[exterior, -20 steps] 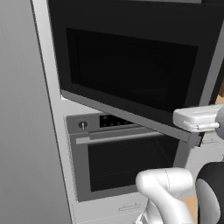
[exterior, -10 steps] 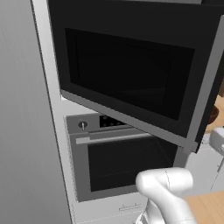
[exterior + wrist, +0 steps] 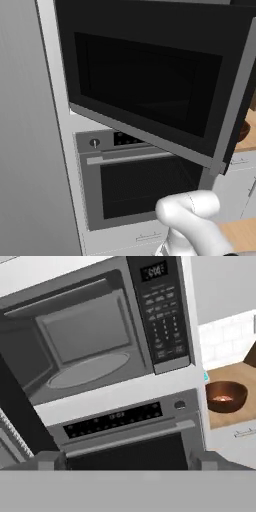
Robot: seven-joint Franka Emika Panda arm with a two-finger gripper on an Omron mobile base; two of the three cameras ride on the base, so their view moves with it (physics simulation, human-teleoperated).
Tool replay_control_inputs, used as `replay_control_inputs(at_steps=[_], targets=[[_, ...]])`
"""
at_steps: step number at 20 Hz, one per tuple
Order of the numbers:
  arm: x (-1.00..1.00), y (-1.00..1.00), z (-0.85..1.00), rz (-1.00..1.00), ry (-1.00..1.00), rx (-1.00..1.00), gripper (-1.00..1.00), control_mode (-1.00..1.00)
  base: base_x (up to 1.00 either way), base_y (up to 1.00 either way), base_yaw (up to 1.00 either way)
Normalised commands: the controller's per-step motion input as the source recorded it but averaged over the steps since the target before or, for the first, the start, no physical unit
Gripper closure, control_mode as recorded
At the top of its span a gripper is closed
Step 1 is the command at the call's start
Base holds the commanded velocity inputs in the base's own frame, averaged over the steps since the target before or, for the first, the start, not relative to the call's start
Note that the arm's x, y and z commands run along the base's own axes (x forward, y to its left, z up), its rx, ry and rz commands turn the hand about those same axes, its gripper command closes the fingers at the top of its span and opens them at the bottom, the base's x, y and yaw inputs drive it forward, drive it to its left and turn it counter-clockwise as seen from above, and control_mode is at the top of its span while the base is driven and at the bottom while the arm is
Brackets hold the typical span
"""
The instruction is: Open the microwave, place the bowl with waffle inside the microwave, then close the microwave door and turn it on.
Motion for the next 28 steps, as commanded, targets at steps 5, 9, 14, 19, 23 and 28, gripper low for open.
replay_control_inputs(at_steps=[5,9,14,19,23,28], targets=[[0.8,-0.38,-0.19,0.37,0.25,0.43,-1.0,-1.0,0.0,0.0,0.0],[1.0,-0.11,-0.48,0.27,0.21,0.44,-1.0,-1.0,0.0,0.0,0.0],[1.0,0.01,-0.81,0.22,0.04,0.33,-1.0,-1.0,0.0,0.0,0.0],[0.83,0.38,-0.03,0.04,0.0,0.23,-1.0,-1.0,0.0,0.0,0.0],[0.53,0.65,0.0,0.08,0.1,0.05,-1.0,-1.0,0.0,0.0,0.0],[0.34,0.58,0.0,0.18,0.22,0.0,-1.0,-1.0,0.0,0.0,0.0]])
